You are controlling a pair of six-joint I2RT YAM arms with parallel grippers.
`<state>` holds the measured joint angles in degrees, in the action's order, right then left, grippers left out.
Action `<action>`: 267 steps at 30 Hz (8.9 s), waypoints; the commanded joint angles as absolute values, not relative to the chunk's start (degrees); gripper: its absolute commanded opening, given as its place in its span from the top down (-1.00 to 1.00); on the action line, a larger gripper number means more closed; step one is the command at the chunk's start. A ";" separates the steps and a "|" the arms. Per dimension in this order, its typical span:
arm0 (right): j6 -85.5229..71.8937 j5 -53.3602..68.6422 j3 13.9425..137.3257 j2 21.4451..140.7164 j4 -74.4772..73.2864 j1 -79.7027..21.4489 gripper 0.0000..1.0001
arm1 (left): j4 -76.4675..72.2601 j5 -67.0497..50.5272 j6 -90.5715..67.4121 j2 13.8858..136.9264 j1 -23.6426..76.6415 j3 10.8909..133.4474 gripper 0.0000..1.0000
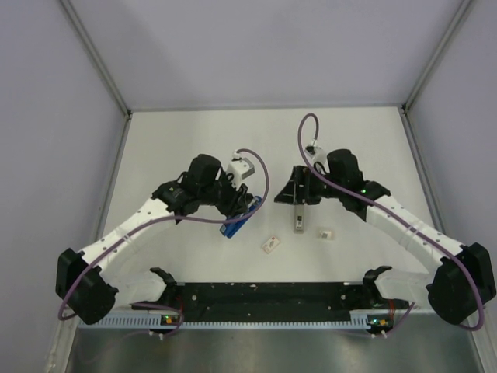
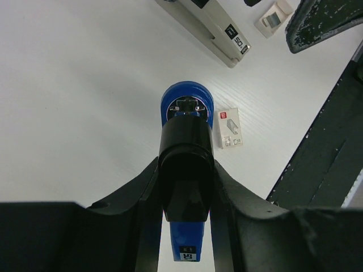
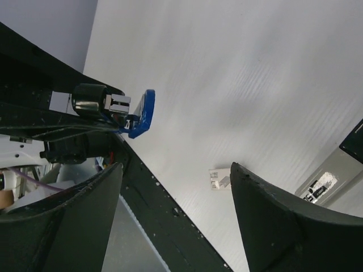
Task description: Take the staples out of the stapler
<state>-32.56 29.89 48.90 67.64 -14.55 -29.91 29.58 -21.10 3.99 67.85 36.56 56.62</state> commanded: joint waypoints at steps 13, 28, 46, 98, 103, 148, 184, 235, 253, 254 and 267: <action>-36.30 32.43 56.69 72.24 -11.43 -34.19 -0.14 | 21.36 -29.09 1.85 62.05 37.53 56.07 1.00; -37.00 31.55 57.83 74.09 -10.99 -37.53 0.04 | 18.46 -29.62 0.97 59.59 37.62 55.20 1.00; -37.09 28.74 56.78 75.67 -10.46 -38.14 1.00 | 14.24 -31.11 0.18 56.51 37.71 53.70 1.00; -81.29 26.72 31.38 75.75 33.02 -42.10 1.00 | -43.32 -1.41 -4.66 40.61 38.14 47.38 1.00; -87.35 26.63 30.59 79.88 43.40 -44.47 1.00 | -49.47 -0.53 -2.90 40.17 38.15 45.27 1.00; -103.89 29.71 38.23 102.04 76.29 -58.27 0.22 | -70.23 7.73 7.12 50.45 40.78 41.22 1.00; -37.27 9.23 57.83 77.43 -5.01 -49.22 0.98 | -19.52 13.28 -9.05 36.74 41.31 36.65 1.00; -48.77 15.02 56.08 94.30 20.82 -56.43 1.00 | -34.18 21.27 -8.70 51.85 41.40 38.49 1.00; -53.26 20.13 56.34 97.56 26.72 -56.43 1.00 | -45.70 28.21 -0.53 69.61 45.62 41.93 1.00; -53.17 20.04 56.25 97.38 26.63 -56.25 1.00 | -45.44 28.21 -0.53 69.09 45.62 41.84 1.00; -43.54 13.03 56.33 88.26 9.79 -45.36 1.00 | -37.35 25.14 -0.53 60.38 45.62 44.30 1.00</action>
<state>-50.61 17.61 55.33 96.60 17.41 -48.75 -33.82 26.76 -0.25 62.78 45.45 40.21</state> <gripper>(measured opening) 0.003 0.386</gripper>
